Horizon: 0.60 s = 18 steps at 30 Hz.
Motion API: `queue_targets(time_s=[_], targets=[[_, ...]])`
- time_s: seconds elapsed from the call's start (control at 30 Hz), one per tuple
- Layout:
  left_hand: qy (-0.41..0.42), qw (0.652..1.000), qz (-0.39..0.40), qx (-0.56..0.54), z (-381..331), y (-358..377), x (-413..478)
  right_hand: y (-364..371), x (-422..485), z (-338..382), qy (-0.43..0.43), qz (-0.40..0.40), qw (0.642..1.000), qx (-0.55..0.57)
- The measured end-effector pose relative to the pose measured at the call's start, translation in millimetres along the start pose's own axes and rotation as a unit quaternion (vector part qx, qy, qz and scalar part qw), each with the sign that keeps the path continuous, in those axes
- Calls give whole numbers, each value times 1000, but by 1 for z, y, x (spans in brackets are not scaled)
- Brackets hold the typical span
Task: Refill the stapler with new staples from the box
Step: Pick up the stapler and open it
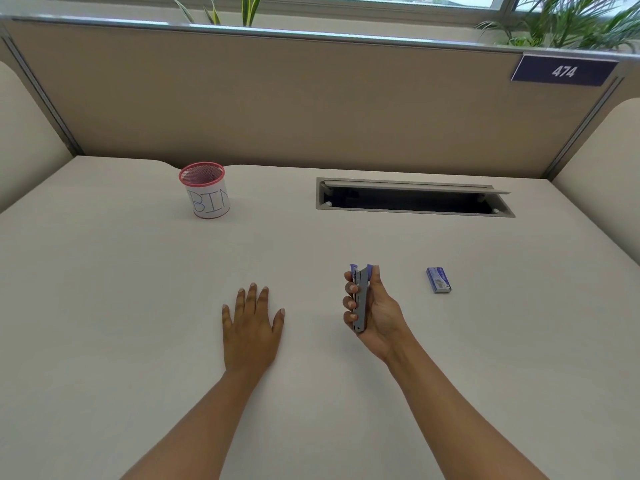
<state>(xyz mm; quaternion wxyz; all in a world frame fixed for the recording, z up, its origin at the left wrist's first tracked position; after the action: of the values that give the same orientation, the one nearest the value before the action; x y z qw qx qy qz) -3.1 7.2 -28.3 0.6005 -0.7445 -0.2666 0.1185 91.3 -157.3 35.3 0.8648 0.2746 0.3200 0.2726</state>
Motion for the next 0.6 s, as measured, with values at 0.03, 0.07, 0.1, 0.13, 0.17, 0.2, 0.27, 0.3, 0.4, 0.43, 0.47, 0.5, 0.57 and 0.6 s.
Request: queue_targets(time_s=[0.03,0.07,0.1,0.13,0.17,0.2,0.27,0.3,0.4,0.43,0.47,0.5,0.57,0.6], targets=[[1,1000,3,1,0,0,0,0,0,0,-2,-2,1000,-2],[1,1000,6,0,0,1,0,0,0,1,-4,-2,1000,-3],[1,1000,8,-1,0,1,0,0,0,1,-5,-3,1000,-4],[0,1000,5,-2,0,1,1,0,0,2,-6,-3,1000,-5],[0,1000,2,-1,1,1,0,1,0,2,-7,-4,1000,-7],[2,1000,-2,0,1,0,1,1,0,2,-8,-6,1000,-8],[1,1000,4,-1,1,2,0,1,-1,2,-8,-7,1000,-9],[1,1000,4,-4,1,2,1,1,-1,2,-8,-7,1000,-10],[3,1000,6,-7,0,1,0,2,-2,2,-6,1,1000,-9],[1,1000,12,-7,0,2,0,3,-3,2,-5,5,1000,-8],[1,1000,13,-9,0,2,0,4,-3,2,-5,6,1000,-10],[0,1000,10,-9,1,2,0,4,-2,2,-7,4,1000,-14],[0,1000,3,-6,1,1,0,5,-3,2,-12,-2,1000,-21],[1,1000,0,-5,1,1,0,4,-3,2,-14,-5,1000,-23]])
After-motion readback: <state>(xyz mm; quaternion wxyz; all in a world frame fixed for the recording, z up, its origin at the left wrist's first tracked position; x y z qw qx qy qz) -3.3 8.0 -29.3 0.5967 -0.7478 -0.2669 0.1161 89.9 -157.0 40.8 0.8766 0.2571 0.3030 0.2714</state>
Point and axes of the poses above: each hand's wrist, its own x-axis towards the middle knuckle, its own y-axis out of the palm, z = x × y, the point moved 3 cm from there along x, towards the middle knuckle, and after that the axes turned 4 degrees about y, right-handed, at the moved point
